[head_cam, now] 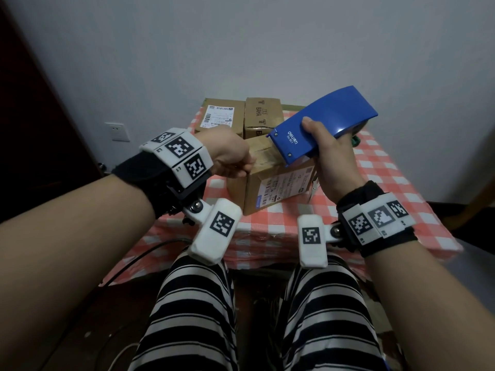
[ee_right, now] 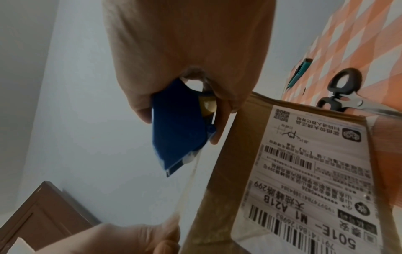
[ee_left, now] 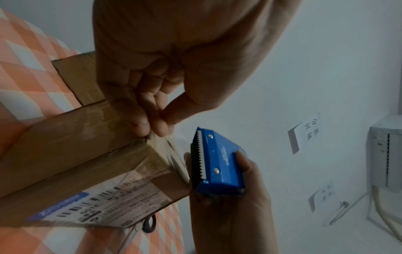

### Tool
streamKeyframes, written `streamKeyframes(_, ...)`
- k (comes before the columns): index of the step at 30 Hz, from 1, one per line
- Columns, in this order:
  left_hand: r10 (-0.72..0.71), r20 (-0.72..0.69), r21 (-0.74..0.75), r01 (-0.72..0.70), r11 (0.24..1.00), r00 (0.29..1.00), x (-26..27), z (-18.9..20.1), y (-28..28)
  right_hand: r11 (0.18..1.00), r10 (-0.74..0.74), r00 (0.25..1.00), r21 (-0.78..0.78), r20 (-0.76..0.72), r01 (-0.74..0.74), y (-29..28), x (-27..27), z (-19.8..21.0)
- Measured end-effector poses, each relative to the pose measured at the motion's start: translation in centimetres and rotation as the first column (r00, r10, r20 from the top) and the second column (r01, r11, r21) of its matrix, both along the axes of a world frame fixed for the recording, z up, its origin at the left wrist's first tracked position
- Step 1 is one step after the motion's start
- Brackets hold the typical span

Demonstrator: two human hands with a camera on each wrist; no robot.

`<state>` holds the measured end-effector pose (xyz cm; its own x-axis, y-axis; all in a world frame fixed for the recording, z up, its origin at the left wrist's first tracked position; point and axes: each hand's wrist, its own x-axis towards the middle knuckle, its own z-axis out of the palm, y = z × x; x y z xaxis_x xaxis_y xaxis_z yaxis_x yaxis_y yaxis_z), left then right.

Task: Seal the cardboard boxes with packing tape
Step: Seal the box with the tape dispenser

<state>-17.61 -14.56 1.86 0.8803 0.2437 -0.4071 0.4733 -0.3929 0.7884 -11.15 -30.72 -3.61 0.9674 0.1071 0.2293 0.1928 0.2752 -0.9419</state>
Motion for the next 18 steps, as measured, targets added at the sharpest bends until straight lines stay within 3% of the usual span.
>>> streamKeyframes(18, 0.017, 0.027, 0.024, -0.017, 1.000, 0.999, -0.29, -0.42, 0.19, 0.997, -0.038, 0.998, -0.061, 0.052, 0.041, 0.41, -0.46, -0.72)
